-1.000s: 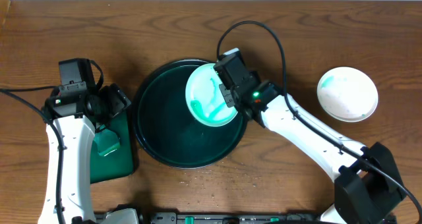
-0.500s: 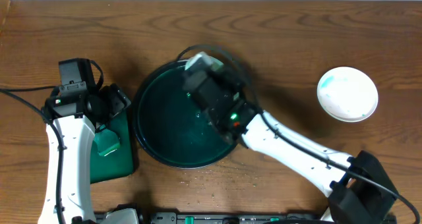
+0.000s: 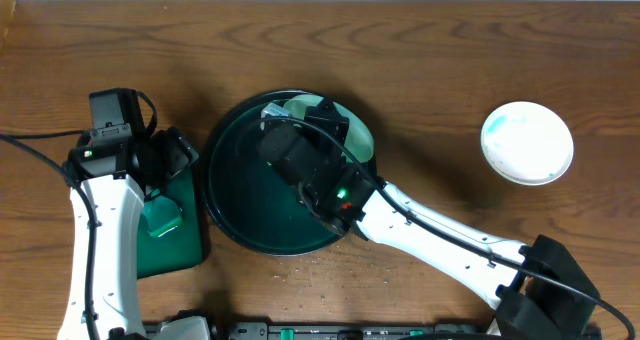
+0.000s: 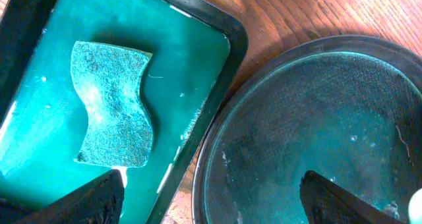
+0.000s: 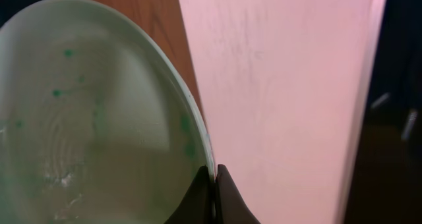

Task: Clean dirty plates on tray and stack at the side
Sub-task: 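Tilt the cleaned plate up by its rim with the right gripper, then lift the plate and carry it right with the right gripper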

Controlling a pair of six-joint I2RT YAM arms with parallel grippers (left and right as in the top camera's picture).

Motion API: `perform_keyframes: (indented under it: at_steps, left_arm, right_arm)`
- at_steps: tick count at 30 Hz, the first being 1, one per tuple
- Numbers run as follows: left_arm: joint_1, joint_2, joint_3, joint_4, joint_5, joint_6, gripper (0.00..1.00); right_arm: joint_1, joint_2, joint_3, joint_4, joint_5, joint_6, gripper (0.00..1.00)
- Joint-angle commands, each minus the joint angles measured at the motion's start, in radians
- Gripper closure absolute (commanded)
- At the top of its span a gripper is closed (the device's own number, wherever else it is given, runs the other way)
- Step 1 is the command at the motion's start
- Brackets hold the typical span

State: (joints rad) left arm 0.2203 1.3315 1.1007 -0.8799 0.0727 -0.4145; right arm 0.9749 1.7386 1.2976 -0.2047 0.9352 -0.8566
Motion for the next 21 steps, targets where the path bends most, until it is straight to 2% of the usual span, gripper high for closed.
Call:
perform_keyframes:
  at_steps: [1, 8, 21]
  left_arm:
    - [-0.002, 0.008, 0.024, -0.002, -0.005, 0.014, 0.14]
    - [-0.002, 0.008, 0.024, -0.002, -0.005, 0.014, 0.14]
    - [-0.002, 0.008, 0.024, -0.002, -0.005, 0.014, 0.14]
  right_arm:
    - [0.016, -0.016, 0.008, 0.008, 0.072, -0.127, 0.99]
    - [0.035, -0.016, 0.008, 0.015, 0.129, -0.239, 0.99]
    - [0.080, -0.016, 0.008, 0.082, 0.142, -0.299, 0.99]
